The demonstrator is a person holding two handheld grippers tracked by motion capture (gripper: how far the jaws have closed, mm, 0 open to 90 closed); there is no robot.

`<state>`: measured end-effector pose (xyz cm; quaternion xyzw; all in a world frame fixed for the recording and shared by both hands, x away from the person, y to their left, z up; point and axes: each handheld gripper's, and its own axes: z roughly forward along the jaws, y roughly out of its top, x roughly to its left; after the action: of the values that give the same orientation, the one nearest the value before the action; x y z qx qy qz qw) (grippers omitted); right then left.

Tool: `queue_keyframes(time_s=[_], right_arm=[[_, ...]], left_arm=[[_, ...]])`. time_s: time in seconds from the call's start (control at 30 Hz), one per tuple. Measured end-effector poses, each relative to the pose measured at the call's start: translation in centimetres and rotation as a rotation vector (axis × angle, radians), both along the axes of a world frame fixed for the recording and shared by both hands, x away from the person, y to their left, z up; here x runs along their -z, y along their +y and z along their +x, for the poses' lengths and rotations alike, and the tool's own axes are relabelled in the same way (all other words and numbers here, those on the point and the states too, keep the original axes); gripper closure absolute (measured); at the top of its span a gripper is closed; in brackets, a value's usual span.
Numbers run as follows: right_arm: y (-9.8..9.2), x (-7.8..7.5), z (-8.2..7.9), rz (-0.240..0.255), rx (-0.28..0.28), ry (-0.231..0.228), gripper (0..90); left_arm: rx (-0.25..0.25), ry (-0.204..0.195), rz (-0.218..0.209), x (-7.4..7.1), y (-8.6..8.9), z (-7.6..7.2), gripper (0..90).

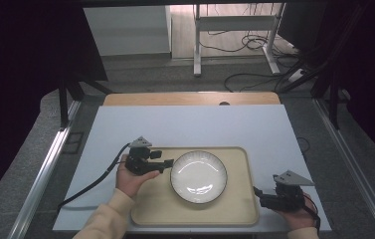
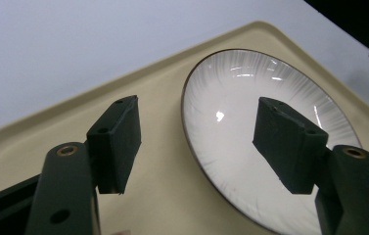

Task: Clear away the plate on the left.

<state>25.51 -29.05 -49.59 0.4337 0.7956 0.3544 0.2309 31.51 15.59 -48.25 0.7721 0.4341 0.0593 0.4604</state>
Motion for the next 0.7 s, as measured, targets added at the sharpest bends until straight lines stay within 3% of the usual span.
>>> queue_keyframes(time_s=[0.13, 0.23, 0.3, 0.43, 0.5, 0.6, 0.67, 0.7], right_arm=[[-0.1, -0.1, 0.0, 0.005, 0.001, -0.005, 17.8], [0.0, -0.1, 0.0, 0.003, -0.005, -0.005, 17.8], [0.0, -0.2, 0.0, 0.007, -0.010, -0.008, 17.8], [0.0, -0.2, 0.1, 0.008, -0.015, -0.007, 17.8], [-0.1, -0.2, 0.2, 0.008, -0.018, -0.009, 17.8], [0.0, -0.2, 0.2, 0.009, -0.019, -0.009, 17.8], [0.0, -0.1, 0.2, 0.009, -0.022, -0.008, 17.8], [0.0, -0.1, 0.1, 0.009, -0.023, -0.008, 17.8]], left_arm=[[-0.042, -0.009, -0.022, 0.1, 1.8, -0.5, 33.7], [-0.079, -0.031, 0.019, 0.3, 3.2, -1.1, 34.8], [-0.087, -0.018, -0.006, 0.5, 4.3, -1.6, 34.6], [-0.100, -0.006, 0.011, 0.5, 5.8, -2.7, 34.8], [-0.109, -0.013, 0.044, 0.2, 6.6, -3.6, 35.0], [-0.107, -0.008, 0.053, 0.2, 7.6, -4.5, 34.8], [-0.122, -0.015, 0.101, 0.3, 8.4, -5.4, 34.6], [-0.129, -0.012, 0.098, 0.4, 8.7, -5.7, 34.8]])
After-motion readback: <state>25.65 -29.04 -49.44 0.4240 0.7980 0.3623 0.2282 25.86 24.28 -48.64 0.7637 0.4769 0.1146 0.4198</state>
